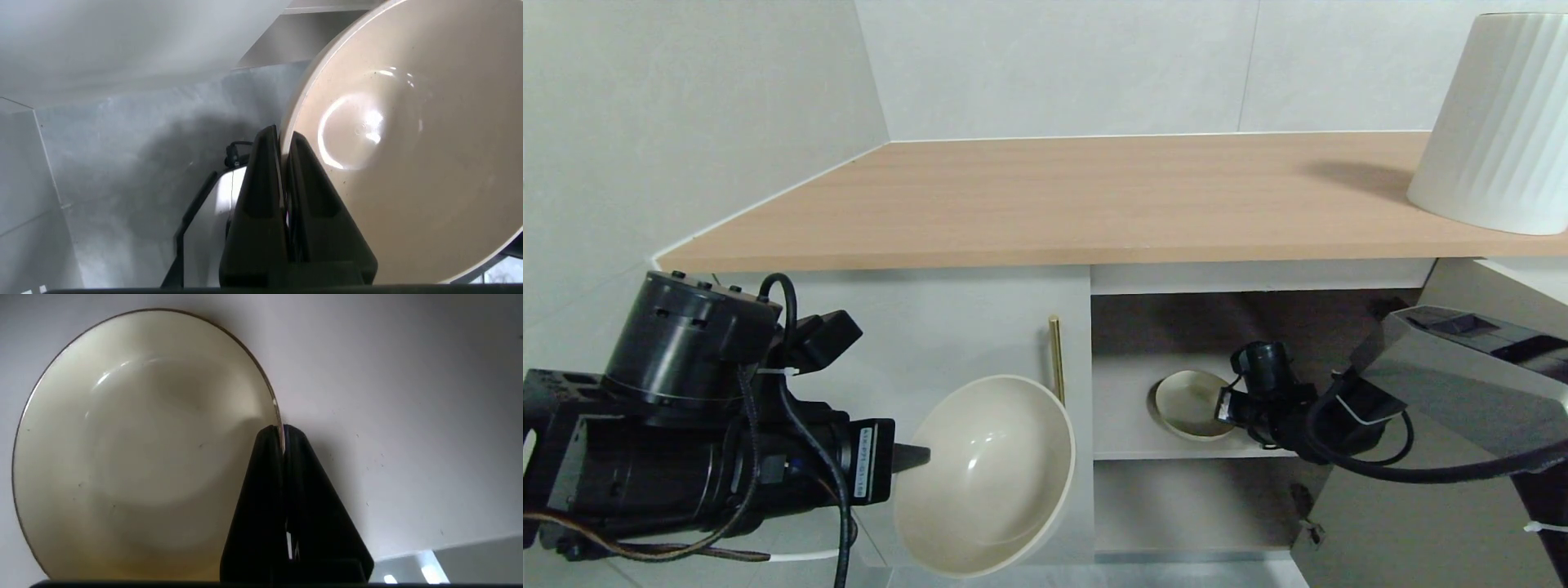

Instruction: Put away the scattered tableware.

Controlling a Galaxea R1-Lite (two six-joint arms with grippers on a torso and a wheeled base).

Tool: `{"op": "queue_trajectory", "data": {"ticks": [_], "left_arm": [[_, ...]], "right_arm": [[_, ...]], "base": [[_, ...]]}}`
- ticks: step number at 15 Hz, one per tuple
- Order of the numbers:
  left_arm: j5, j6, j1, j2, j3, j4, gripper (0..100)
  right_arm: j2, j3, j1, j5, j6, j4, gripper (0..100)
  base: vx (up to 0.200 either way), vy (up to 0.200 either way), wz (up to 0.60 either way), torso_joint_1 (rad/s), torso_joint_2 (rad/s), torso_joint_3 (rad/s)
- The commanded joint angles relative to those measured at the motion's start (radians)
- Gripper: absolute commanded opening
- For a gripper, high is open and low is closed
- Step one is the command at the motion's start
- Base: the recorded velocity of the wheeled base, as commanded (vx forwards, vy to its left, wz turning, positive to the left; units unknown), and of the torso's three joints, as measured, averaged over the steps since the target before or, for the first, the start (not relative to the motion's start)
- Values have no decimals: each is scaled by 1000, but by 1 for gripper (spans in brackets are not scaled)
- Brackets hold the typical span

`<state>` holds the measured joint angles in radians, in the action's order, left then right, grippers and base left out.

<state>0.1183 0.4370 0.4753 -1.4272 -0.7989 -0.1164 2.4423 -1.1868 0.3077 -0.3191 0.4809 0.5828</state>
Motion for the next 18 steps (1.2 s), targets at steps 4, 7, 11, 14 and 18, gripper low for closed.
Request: {"op": "queue_trajectory", "data": {"ticks": [4, 7, 11, 14, 18], "left_arm": [[0, 0, 0, -10, 0, 0, 0], [0, 0, 0, -12, 0, 0, 0], [1, 5, 22, -38, 4, 1, 0], [-11, 23, 25, -88, 4, 7, 0], [-129, 200, 124, -205, 3, 138, 0]], "right_arm": [[3, -5, 2, 0, -1, 0, 100], [-6, 0, 4, 0, 1, 2, 100], [-92, 72, 18, 14, -2, -4, 100], [-267, 205, 76, 92, -44, -38, 100], [-605, 294, 197, 287, -61, -293, 100]], "base": [[0, 0, 0, 0, 0, 0], [0, 0, 0, 0, 0, 0], [0, 0, 0, 0, 0, 0], [0, 0, 0, 0, 0, 0], [0, 0, 0, 0, 0, 0]]}}
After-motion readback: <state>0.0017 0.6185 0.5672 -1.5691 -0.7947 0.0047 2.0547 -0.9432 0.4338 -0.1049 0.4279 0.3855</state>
